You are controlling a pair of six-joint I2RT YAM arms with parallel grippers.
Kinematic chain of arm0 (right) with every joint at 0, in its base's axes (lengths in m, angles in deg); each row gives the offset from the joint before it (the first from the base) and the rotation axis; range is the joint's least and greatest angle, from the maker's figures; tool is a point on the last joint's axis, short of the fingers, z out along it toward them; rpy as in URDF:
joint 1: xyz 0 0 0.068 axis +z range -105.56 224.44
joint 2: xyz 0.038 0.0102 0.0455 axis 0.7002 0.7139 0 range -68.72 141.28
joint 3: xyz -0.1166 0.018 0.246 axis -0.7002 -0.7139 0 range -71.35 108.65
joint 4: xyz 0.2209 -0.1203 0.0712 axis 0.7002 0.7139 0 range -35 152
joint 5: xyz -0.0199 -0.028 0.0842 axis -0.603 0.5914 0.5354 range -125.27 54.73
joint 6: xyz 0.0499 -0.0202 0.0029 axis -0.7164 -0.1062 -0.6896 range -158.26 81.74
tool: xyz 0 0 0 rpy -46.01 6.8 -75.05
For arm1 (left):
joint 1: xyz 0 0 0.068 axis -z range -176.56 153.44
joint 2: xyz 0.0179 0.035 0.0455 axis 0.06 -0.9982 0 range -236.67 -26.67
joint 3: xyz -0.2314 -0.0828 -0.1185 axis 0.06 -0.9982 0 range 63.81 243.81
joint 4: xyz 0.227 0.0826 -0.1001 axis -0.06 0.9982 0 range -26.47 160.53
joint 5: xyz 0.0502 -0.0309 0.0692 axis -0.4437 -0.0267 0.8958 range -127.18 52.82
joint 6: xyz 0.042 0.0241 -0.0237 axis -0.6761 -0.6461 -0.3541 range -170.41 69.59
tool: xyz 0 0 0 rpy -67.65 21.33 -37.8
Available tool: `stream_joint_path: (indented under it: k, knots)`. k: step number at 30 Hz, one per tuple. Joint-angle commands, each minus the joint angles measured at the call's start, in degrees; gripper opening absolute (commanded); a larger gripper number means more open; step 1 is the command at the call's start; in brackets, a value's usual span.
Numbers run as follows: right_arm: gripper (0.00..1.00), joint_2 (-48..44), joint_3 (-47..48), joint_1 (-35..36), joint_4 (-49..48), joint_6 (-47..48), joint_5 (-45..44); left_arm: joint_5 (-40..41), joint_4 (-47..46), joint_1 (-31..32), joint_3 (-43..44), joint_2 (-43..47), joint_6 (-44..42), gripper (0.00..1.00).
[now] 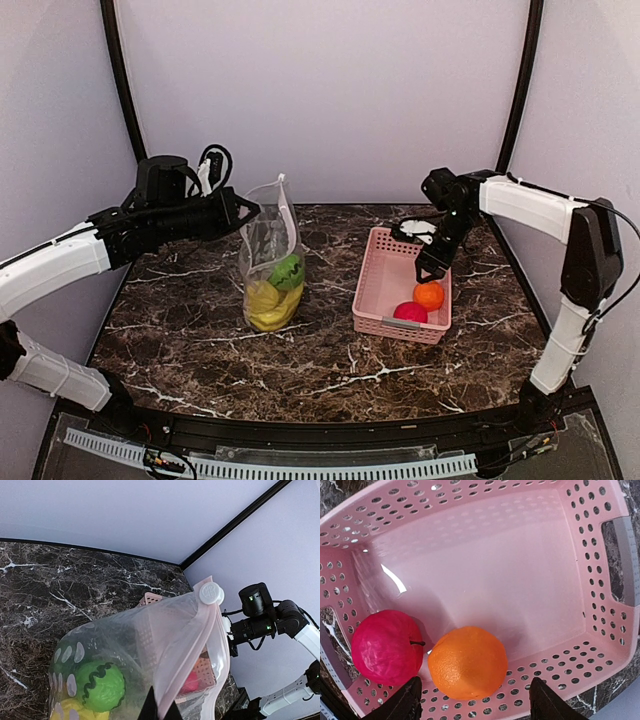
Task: Place the food in the zip-top bag and seal the zipper
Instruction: Pick up the fake fruit from the bin.
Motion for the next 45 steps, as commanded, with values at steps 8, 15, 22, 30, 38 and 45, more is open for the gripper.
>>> stream_joint_path:
  k: [8,15,22,30,38,45]
  knots:
    - [0.78,3.98,-4.40,-0.35,2.04,0.03,-3.71,-1.47,0.63,0.10,2.21,-0.54,0.01,0.01]
    - [0.79,6.94,-4.70,-0.80,1.40,-0.87,-3.70,-1.31,1.19,0.09,2.04,-0.09,-0.13,0.01]
    - [0.67,6.44,-1.89,-0.80,2.14,-2.12,-3.43,-0.99,1.22,0.09,1.21,0.62,0.11,0.01]
    - [0.56,1.67,7.17,-0.59,5.09,-3.53,1.10,-0.82,0.65,0.04,0.73,0.71,0.31,0.01]
    - [0.56,-3.61,19.20,5.72,3.81,-2.55,15.16,-0.08,0.57,0.10,0.70,0.71,0.76,0.01]
    - [0.55,-1.02,30.79,12.34,0.54,-5.23,26.77,-0.02,0.61,0.10,1.16,0.25,1.30,0.01]
